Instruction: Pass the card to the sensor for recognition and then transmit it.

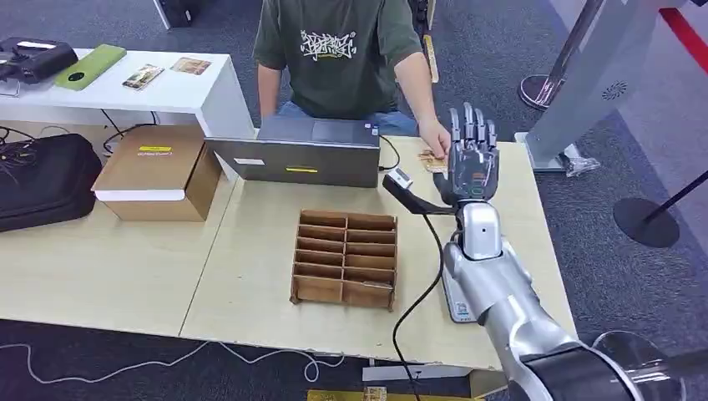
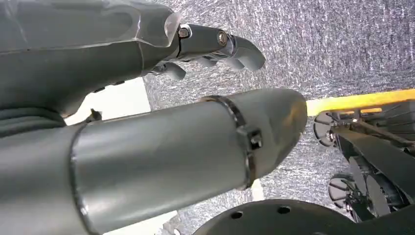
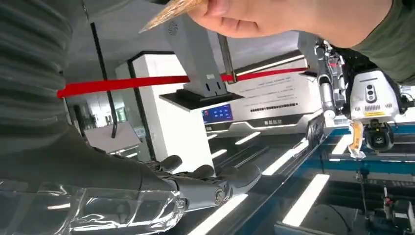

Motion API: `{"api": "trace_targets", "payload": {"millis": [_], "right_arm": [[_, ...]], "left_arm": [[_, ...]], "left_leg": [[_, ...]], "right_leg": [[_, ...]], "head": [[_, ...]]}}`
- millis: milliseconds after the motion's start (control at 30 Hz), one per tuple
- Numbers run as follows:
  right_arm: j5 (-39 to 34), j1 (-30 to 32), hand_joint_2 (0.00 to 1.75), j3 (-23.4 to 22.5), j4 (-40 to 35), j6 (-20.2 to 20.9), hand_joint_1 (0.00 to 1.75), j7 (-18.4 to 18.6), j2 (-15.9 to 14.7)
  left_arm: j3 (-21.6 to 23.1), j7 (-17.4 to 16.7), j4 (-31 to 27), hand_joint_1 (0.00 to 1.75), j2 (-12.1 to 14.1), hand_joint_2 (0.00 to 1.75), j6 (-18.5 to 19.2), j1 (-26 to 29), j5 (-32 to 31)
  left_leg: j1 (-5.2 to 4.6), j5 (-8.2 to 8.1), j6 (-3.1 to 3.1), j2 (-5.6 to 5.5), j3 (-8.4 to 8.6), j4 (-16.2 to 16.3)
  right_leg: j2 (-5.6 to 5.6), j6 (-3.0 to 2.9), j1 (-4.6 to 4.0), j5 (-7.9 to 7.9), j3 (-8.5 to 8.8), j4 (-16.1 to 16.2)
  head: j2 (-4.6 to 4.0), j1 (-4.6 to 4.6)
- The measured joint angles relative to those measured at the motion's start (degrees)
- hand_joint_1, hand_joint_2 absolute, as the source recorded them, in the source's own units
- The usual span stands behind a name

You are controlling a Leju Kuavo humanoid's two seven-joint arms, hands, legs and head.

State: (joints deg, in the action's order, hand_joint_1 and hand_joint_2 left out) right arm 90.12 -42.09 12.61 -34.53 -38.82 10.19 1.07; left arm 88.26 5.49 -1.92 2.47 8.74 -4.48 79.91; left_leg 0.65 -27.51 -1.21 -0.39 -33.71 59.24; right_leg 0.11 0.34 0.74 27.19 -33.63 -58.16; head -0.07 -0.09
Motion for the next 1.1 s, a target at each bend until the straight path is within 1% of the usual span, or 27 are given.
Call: {"api": "trace_targets", "payload": {"millis": [333,567,600,633,667,1100], "right_arm": [[0.0,-0.2,1.75,0.02,0.83,0.0,0.0,-0.39,0.0],[0.0,-0.22,1.75,-0.04,0.83,0.0,0.02,-2.06,-0.07],[0.0,-0.22,1.75,-0.09,0.83,0.0,0.77,-2.23,-0.07],[0.0,-0.23,1.75,-0.09,0.83,0.0,1.71,-2.25,-0.07],[0.0,-0.23,1.75,-0.11,0.85,0.0,1.75,-2.27,-0.07],[-0.22,-0.21,1.75,-1.75,1.22,0.0,1.75,-3.08,-0.04]], "left_arm": [[0.0,0.0,0.0,0.0,0.04,0.0,0.0,0.07,0.5],[0.0,0.0,-0.02,0.0,0.07,0.0,0.02,0.12,1.22],[0.0,0.0,-0.02,0.0,0.07,0.0,0.07,0.14,1.4],[0.0,0.0,-0.02,0.0,0.07,0.0,0.07,0.15,1.51],[0.0,0.0,-0.02,0.0,0.09,0.0,0.11,0.15,1.53],[0.0,0.04,-0.02,0.0,0.09,0.0,0.31,0.41,2.12]], "left_leg": [[0.0,0.0,0.0,0.0,0.0,0.0],[0.0,0.0,0.0,0.0,0.0,0.0],[0.0,0.0,0.0,0.0,-0.01,0.0],[0.0,0.0,0.0,0.0,-0.01,0.0],[0.0,0.0,0.0,0.0,-0.01,0.0],[0.0,0.0,0.0,-0.01,-0.02,0.0]], "right_leg": [[0.0,0.0,0.0,0.0,0.0,0.0],[0.0,0.0,0.0,0.0,0.0,0.0],[0.0,0.0,0.0,0.0,0.0,0.0],[0.0,0.0,0.0,0.0,0.0,0.0],[0.0,0.0,0.0,0.0,0.0,0.0],[-0.01,0.0,0.0,0.0,0.0,0.0]], "head": [[0.0,-0.02],[0.0,0.0],[0.0,0.0],[0.0,-0.02],[0.0,0.0],[0.0,0.0]]}}
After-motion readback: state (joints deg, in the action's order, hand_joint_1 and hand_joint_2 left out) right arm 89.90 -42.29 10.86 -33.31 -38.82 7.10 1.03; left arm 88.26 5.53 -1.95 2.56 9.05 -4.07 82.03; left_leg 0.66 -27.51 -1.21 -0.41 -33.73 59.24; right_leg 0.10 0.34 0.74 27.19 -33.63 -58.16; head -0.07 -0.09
